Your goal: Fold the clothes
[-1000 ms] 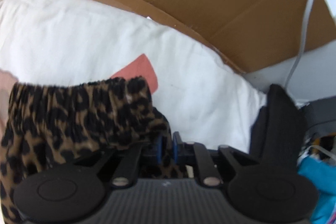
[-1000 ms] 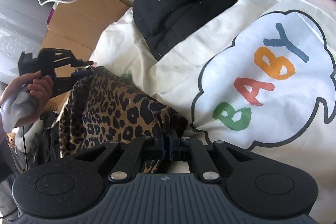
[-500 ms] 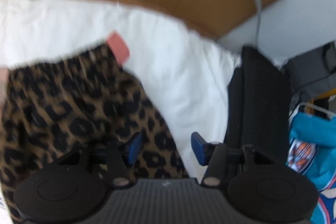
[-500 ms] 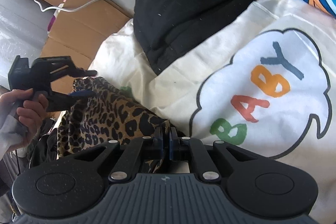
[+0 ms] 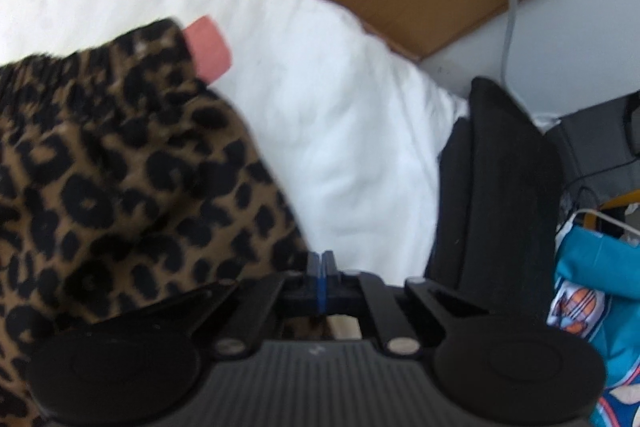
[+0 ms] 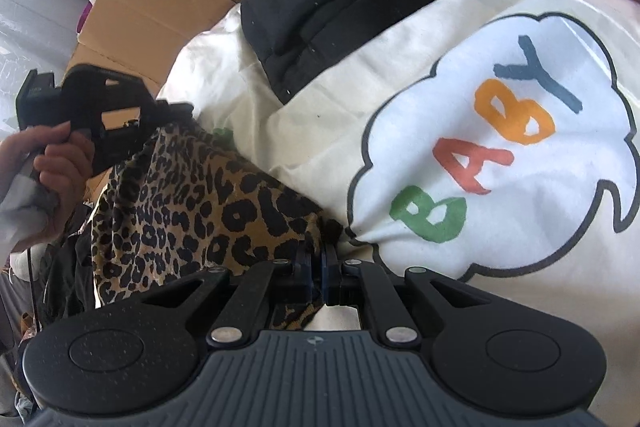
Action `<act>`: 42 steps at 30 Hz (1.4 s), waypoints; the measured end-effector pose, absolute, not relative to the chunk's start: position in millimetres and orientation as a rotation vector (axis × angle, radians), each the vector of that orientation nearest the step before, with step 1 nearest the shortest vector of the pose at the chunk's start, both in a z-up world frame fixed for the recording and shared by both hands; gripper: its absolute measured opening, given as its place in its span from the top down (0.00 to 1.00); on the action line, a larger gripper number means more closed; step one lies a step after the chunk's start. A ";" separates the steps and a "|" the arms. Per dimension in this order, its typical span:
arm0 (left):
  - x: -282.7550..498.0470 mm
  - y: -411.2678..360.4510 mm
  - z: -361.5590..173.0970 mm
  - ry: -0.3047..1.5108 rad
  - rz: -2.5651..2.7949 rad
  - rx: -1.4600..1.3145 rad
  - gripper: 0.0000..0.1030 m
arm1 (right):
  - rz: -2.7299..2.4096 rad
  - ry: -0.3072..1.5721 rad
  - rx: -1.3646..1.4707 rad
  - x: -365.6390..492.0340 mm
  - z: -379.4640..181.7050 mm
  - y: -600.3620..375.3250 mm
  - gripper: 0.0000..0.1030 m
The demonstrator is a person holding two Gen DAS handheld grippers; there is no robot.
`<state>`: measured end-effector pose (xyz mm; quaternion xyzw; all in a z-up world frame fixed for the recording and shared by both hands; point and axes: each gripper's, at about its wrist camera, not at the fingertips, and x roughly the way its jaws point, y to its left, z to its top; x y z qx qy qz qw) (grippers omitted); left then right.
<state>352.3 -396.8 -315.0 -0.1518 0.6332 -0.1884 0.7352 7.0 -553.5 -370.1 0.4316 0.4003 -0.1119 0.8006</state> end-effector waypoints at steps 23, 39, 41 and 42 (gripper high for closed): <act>397.1 -298.1 -210.6 1.136 -0.399 0.018 0.48 | -0.213 0.738 0.865 -5.4 -326.3 -568.0 0.85; 403.4 -349.8 -299.2 1.067 -0.580 0.391 0.28 | -0.230 0.836 0.740 -3.4 -328.5 -563.7 0.70; 399.4 -343.1 -303.7 1.062 -0.594 0.364 0.33 | -0.227 0.848 0.730 -3.6 -330.3 -562.4 0.71; 397.4 -339.8 -305.8 1.059 -0.601 0.350 0.34 | -0.226 0.851 0.730 -3.6 -331.1 -562.3 0.71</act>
